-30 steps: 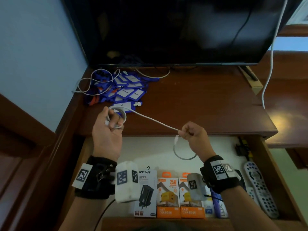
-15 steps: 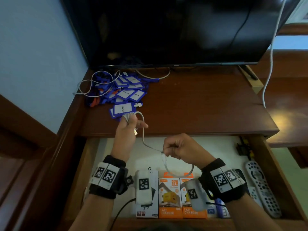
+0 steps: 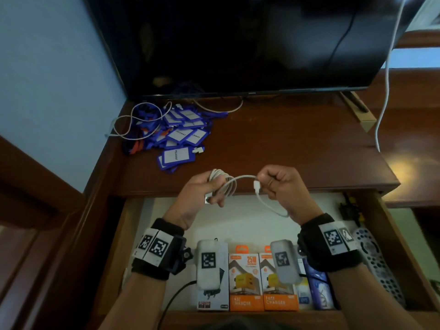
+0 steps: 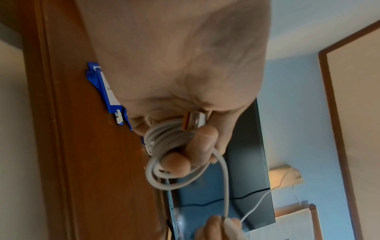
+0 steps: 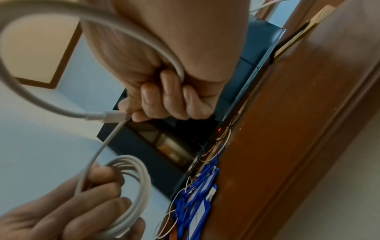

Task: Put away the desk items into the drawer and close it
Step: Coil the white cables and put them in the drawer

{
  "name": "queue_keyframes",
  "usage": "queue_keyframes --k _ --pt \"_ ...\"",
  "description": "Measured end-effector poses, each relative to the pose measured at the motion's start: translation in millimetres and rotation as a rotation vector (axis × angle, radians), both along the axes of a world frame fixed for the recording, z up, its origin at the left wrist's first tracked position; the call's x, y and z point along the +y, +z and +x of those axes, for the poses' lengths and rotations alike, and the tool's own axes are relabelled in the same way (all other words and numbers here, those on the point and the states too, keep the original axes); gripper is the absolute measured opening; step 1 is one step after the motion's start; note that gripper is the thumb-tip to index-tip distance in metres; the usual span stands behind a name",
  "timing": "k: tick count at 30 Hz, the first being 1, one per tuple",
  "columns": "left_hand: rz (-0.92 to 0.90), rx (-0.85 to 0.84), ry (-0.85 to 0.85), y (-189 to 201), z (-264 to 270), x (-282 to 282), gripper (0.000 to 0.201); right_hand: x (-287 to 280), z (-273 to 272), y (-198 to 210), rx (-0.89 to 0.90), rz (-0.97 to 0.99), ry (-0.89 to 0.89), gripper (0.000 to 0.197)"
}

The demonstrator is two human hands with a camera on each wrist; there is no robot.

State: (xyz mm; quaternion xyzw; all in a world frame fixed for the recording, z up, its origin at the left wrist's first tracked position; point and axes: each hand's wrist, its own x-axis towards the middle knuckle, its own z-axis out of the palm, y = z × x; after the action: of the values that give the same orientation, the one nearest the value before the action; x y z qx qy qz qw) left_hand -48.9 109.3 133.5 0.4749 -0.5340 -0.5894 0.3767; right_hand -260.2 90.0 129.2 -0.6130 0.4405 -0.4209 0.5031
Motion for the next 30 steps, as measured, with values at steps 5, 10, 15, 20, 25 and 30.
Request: queue_keyframes --k 5,10,15,20,25,30 --pt "0.084 -0.007 -0.187 3.0 4.8 -7.2 0.025 -9.6 -7.8 2.9 0.096 -0.097 -0.097 0.019" --pt "0.112 -0.107 -0.336 15.6 11.3 -21.7 0.028 -18.3 -15.6 8.6 0.175 -0.119 -0.039 0.011" --pt "0.058 0.177 -0.224 30.3 10.4 -35.5 0.025 -17.6 -16.6 12.2 0.099 -0.048 -0.007 0.020" --pt "0.008 0.107 -0.309 45.7 19.5 -51.1 0.032 -19.8 -22.8 20.0 0.012 0.077 0.069 0.022" --pt "-0.032 -0.185 -0.443 79.4 28.3 -59.6 0.030 -28.5 -26.9 48.0 0.105 0.028 0.084 0.021" --pt "-0.096 -0.240 -0.513 117.0 35.9 -64.7 0.028 -37.7 -29.0 82.7 0.041 -0.038 0.087 0.019"
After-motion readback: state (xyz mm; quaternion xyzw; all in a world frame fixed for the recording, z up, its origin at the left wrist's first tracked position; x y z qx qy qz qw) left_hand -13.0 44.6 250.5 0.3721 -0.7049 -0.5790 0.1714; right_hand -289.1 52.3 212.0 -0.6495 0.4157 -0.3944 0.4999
